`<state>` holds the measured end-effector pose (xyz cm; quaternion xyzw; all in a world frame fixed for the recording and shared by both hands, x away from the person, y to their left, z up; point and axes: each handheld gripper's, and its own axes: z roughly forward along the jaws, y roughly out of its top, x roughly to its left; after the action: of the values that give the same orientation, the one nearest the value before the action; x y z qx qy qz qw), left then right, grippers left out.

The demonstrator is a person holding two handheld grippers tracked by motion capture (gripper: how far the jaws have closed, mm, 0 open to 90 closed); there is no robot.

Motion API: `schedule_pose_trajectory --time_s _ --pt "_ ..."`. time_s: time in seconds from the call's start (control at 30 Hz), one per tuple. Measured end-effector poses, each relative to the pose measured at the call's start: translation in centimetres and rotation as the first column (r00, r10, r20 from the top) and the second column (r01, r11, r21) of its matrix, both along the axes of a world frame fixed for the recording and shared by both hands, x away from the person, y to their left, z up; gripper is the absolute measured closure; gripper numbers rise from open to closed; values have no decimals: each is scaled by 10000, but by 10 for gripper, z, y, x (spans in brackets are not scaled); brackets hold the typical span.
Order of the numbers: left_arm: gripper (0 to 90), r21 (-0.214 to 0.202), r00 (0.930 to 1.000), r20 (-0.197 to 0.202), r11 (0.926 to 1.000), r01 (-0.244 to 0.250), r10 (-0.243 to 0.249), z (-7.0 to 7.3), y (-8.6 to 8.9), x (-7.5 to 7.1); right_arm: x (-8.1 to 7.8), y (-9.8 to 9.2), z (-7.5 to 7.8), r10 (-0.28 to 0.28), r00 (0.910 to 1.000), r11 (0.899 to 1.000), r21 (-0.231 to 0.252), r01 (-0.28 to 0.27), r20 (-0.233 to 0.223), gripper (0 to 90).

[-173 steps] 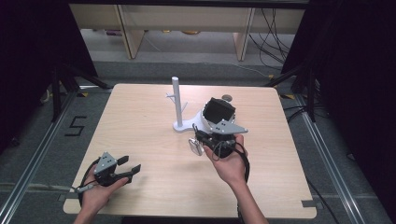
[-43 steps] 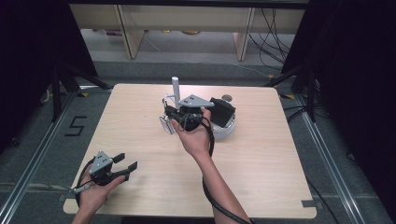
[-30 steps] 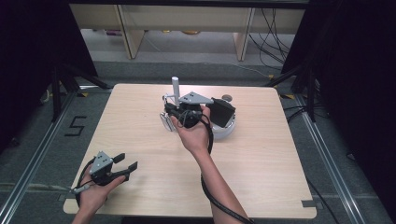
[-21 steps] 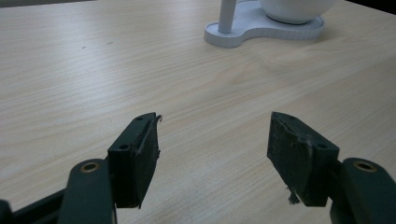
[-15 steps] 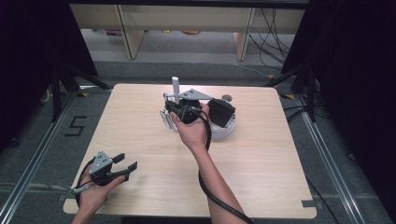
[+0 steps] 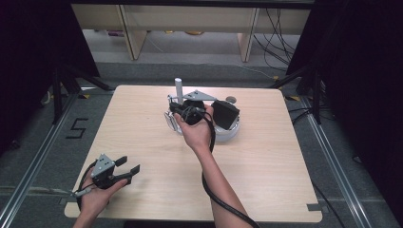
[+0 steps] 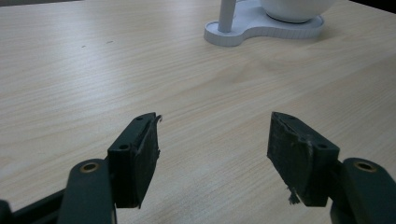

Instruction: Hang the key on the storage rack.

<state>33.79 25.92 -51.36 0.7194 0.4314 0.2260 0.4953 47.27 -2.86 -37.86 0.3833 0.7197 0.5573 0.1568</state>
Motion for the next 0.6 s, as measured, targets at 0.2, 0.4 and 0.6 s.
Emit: schedule_pose_trajectory --time_s 0.2,0.4,0.6 --pt "331 -2 10000 -8 10000 0 0 0 0 0 2 0 -3 -81 9996 9999 82 83 -254 858" --pt "331 -36 10000 9 10000 47 -47 -1 0 1 4 -1 -7 -302 9993 9995 27 303 -230 857" --pt "330 -31 10000 -1 10000 20 -20 -1 0 1 6 -2 -10 -431 9978 9991 -44 430 -502 855"
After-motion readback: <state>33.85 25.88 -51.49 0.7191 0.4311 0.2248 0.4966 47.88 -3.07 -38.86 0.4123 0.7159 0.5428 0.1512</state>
